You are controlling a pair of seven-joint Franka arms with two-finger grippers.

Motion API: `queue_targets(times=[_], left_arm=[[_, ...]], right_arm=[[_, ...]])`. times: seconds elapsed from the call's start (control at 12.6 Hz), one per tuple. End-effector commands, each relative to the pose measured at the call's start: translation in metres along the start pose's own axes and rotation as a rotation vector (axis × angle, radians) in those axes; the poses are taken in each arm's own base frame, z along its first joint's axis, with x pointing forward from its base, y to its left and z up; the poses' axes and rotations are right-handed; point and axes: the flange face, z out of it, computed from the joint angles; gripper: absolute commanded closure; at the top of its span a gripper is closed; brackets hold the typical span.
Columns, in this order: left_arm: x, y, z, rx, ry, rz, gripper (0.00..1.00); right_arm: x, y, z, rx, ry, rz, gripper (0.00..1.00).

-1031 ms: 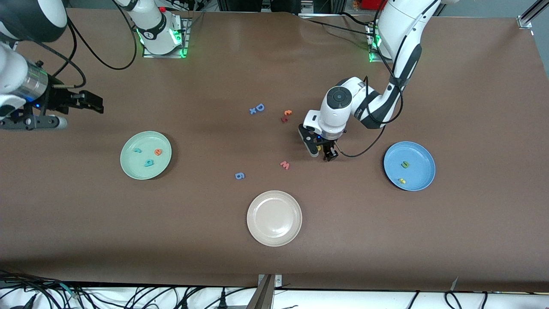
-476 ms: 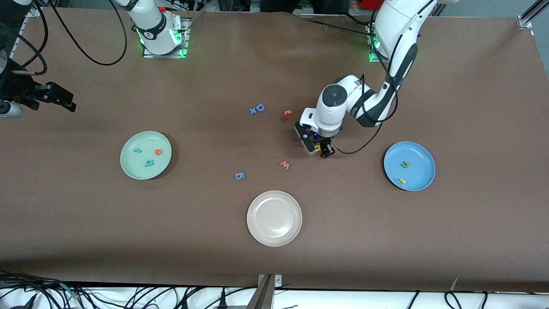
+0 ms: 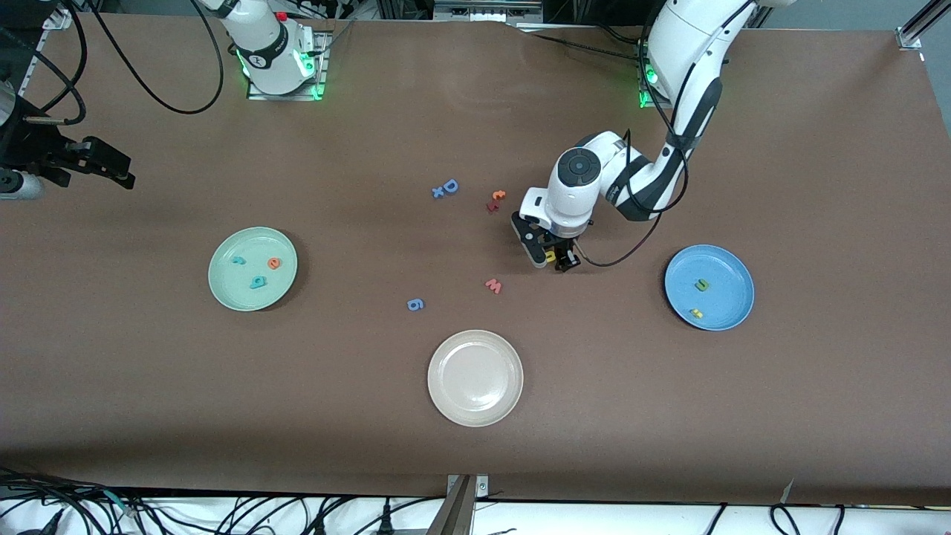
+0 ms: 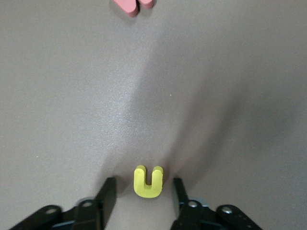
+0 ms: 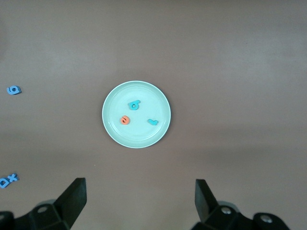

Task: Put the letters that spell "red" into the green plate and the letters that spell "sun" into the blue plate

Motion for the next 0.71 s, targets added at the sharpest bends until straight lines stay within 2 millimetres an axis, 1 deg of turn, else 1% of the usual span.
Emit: queue_targets(times=[0.0, 0.08, 0.16, 0.24, 0.32, 0.4, 0.48, 0.55, 0.63], left_arm=[[-0.001, 0.000, 0.002, 0.006, -0.007, -0.006, 0.64], [-0.001, 0.000, 0.001, 0.006, -0.005, -0.006, 0.72], [0.000, -0.002, 0.000, 0.008, -0.003, -0.008, 0.76], [0.000, -0.002, -0.001, 0.009, -0.002, -0.008, 0.83], [0.001, -0.002, -0.003, 0.011, 0.001, -0.008, 0.88], [0.000, -0.008, -0.006, 0.016, 0.005, -0.018, 0.89], [-0.004, -0.022, -0.014, 0.032, 0.013, -0.028, 0.89], [-0.015, -0.047, -0.025, 0.052, 0.016, -0.065, 0.89], [-0.027, -0.068, -0.033, 0.061, 0.010, -0.094, 0.90]], right_arm=[[0.002, -0.003, -0.005, 0.002, -0.007, 0.002, 0.00], [0.004, -0.002, -0.001, 0.002, -0.015, 0.000, 0.00], [0.004, 0.002, -0.002, 0.005, -0.014, 0.002, 0.00], [0.005, 0.000, -0.002, 0.005, -0.014, 0.002, 0.00], [0.005, -0.001, -0.002, 0.005, -0.014, 0.011, 0.00], [0.005, -0.002, -0.002, 0.007, -0.014, 0.010, 0.00], [0.004, -0.001, -0.003, 0.005, -0.012, 0.011, 0.00], [0.005, 0.002, -0.002, 0.005, -0.014, 0.016, 0.00], [0.005, 0.003, -0.002, 0.005, -0.009, 0.010, 0.00]])
